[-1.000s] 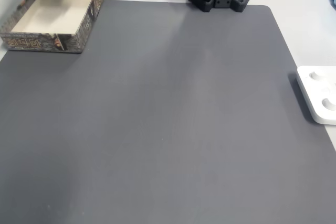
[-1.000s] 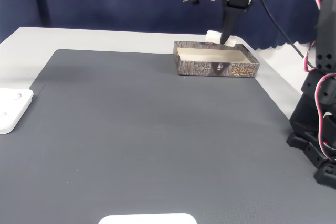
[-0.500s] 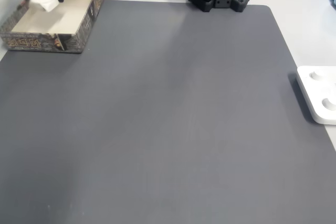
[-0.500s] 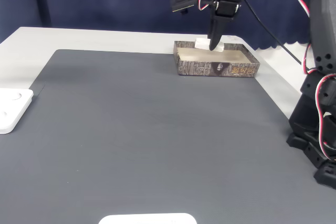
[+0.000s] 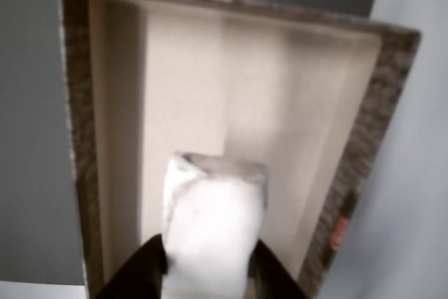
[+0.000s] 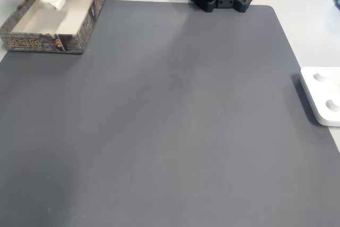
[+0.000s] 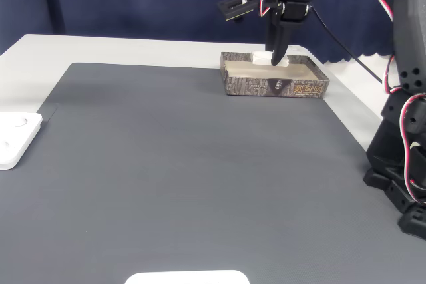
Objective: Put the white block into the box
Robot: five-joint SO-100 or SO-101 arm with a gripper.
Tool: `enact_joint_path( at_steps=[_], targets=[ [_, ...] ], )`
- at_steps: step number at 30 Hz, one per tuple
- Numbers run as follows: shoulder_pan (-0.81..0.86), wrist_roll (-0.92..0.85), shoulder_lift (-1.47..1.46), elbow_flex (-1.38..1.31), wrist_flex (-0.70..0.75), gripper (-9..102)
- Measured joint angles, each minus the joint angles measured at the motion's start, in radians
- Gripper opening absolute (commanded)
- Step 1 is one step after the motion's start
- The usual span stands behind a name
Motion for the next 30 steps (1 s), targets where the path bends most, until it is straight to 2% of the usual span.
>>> enact_joint_path(
  at_steps=[24,30],
  targets=[
    [0.012,0.002,-0.17,-0.097,-0.035,9],
    [0.012,0.002,-0.17,-0.097,-0.04,17]
  ],
)
